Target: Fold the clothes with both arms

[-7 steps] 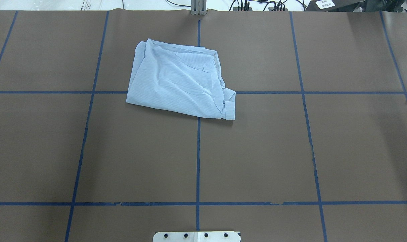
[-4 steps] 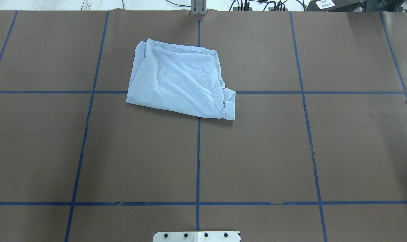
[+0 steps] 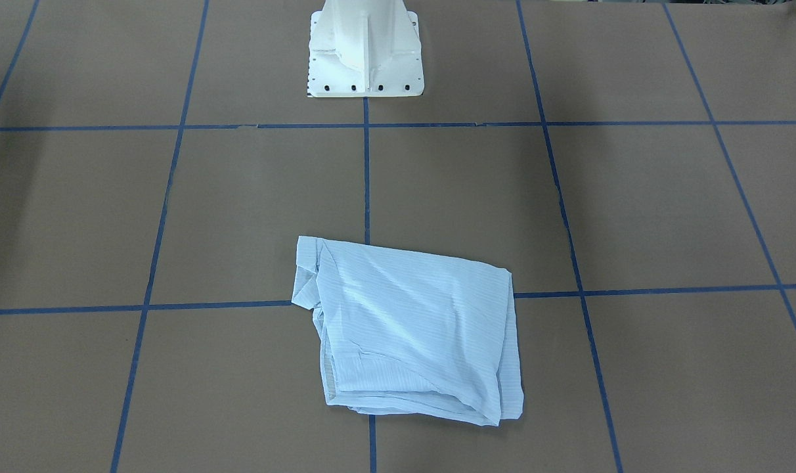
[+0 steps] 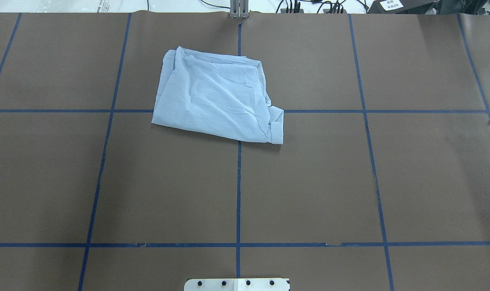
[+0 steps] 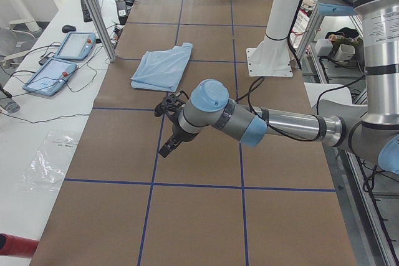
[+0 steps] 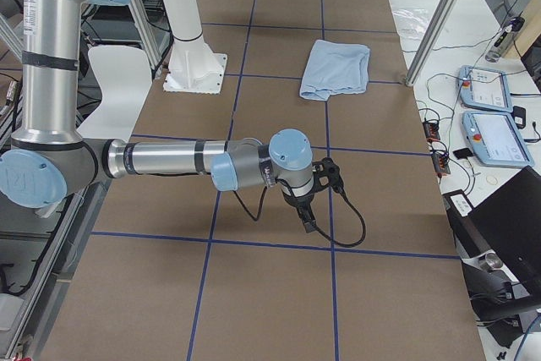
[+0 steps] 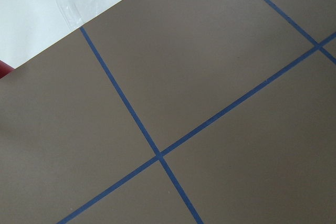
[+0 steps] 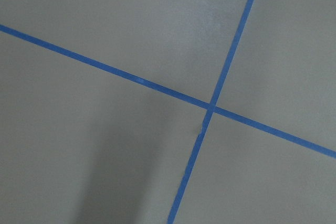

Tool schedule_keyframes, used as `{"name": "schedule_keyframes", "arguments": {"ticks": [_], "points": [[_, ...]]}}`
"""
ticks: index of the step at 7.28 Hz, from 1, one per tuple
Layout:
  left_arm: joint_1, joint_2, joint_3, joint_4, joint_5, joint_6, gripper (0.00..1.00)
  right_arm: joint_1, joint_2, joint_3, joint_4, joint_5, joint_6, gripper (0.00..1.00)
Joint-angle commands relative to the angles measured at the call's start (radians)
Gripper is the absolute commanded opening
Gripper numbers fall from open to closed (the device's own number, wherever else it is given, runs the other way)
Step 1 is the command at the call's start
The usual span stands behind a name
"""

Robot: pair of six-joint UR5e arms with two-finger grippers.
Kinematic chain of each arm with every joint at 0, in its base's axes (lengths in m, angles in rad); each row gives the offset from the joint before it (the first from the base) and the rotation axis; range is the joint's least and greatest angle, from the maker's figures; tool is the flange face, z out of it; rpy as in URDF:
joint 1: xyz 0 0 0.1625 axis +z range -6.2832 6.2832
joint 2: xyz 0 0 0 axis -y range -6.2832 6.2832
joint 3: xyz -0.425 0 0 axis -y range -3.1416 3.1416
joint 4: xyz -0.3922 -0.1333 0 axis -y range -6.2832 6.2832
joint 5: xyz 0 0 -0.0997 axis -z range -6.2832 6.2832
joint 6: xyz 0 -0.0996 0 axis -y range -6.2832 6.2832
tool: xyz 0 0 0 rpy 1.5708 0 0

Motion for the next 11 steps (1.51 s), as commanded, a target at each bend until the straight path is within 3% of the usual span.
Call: {"name": "schedule_keyframes", "arguments": {"ticks": [1,11], "points": [[0.0,0.0,0.001,-0.001,0.003,0.003,1.0,-0.009,0.007,-0.007,-0.003,-0.007,-0.004,1.0],[0.0,0.002,0.001,-0.026,0.006,0.005,1.0,-0.02,0.012,-0.001,0.029,0.005,-0.001,1.0]]}}
